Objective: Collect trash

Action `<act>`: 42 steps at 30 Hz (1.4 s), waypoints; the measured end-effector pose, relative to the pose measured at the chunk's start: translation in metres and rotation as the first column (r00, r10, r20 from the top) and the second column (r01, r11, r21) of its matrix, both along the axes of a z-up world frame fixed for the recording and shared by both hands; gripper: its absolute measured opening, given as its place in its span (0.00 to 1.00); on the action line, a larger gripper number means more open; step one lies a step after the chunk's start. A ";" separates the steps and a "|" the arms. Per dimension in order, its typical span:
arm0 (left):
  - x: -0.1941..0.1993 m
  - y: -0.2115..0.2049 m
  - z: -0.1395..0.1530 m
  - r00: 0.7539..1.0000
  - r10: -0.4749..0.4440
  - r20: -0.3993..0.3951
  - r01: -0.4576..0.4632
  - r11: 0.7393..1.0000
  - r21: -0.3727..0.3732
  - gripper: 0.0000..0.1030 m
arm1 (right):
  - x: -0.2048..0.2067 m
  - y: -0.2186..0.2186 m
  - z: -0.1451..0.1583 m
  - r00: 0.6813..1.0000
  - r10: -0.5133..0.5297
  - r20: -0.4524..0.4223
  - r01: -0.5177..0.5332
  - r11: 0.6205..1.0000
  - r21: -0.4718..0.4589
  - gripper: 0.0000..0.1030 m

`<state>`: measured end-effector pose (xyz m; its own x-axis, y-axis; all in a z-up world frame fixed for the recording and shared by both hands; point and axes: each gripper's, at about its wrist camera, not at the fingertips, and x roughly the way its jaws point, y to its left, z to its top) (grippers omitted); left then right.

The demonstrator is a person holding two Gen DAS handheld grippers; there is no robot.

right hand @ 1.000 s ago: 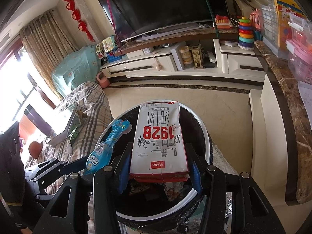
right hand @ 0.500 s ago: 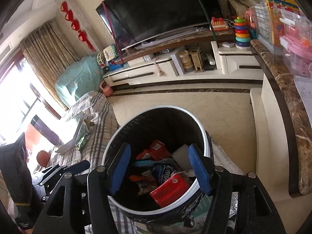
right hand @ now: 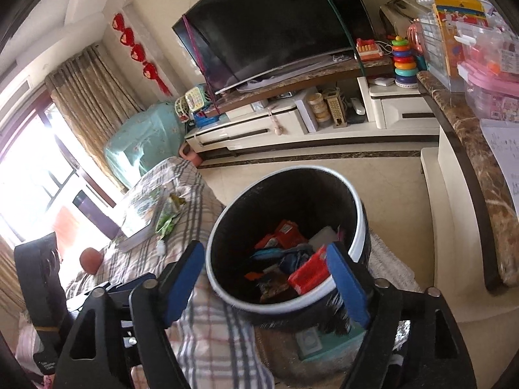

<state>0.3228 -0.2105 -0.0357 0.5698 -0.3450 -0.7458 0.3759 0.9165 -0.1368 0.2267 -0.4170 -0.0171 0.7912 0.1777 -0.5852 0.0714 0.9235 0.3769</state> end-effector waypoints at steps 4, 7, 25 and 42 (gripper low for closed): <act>-0.031 0.024 0.003 0.998 0.044 0.047 -0.043 0.999 -0.020 0.79 | -0.025 0.012 -0.004 1.000 -0.014 0.010 0.014 1.000 0.000 0.85; -0.053 0.040 0.001 0.996 0.069 0.050 -0.066 0.996 -0.057 0.79 | -0.046 0.025 -0.004 0.999 -0.013 0.035 0.014 1.000 -0.003 0.93; -0.194 0.112 0.038 0.904 0.246 0.349 -0.194 0.965 -0.177 0.99 | -0.137 0.101 0.034 0.950 -0.054 0.309 0.148 0.945 -0.290 1.00; -0.225 0.112 0.011 0.821 0.382 0.424 -0.381 0.920 -0.091 0.99 | -0.152 0.144 0.016 0.921 -0.091 0.379 0.274 0.842 -0.465 1.00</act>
